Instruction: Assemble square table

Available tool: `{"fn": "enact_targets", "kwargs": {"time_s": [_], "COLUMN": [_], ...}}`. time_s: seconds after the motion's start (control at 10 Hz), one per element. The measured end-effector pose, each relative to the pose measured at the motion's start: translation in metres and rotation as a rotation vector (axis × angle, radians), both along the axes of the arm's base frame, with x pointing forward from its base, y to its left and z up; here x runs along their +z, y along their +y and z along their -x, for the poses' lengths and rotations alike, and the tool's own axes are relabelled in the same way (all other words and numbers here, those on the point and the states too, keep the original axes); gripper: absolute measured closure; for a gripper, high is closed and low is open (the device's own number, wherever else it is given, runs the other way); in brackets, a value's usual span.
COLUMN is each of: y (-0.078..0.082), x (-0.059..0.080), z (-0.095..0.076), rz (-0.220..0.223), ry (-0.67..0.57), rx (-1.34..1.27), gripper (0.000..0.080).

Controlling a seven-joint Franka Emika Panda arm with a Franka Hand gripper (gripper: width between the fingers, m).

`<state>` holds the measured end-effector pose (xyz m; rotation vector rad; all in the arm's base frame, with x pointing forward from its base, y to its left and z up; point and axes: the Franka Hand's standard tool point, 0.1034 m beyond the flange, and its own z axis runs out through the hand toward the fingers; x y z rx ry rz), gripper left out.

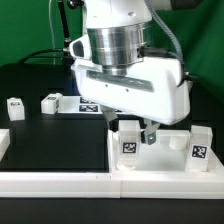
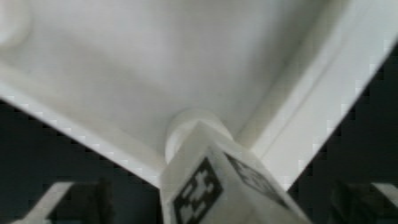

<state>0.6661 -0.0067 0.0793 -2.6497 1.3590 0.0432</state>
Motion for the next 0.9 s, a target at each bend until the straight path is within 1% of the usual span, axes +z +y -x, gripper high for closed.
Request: {"fn": "enact_targets", "kwargs": {"time_s": [0.1, 0.4, 0.5, 0.6, 0.7, 0.8, 0.9], "y": [-0.001, -0.002, -0.005, -0.003, 0.000, -0.001, -0.001], "x": [0.000, 0.000, 0.001, 0.003, 0.003, 0.003, 0.002], "z": [0.000, 0.000, -0.003, -0.011, -0.012, -0.013, -0.013], "rz": [0.002, 0.019, 0.060, 0.071, 0.060, 0.064, 0.065], "ry": [-0.004, -0.039, -0.061, -0.071, -0.065, -0.063, -0.061], "rx": [0.001, 0.234, 0.468, 0.743, 0.770, 0.719, 0.710], "gripper": [0.0159, 0.0151, 0.0150, 0.0150, 0.0150, 0.0167, 0.0167]}}
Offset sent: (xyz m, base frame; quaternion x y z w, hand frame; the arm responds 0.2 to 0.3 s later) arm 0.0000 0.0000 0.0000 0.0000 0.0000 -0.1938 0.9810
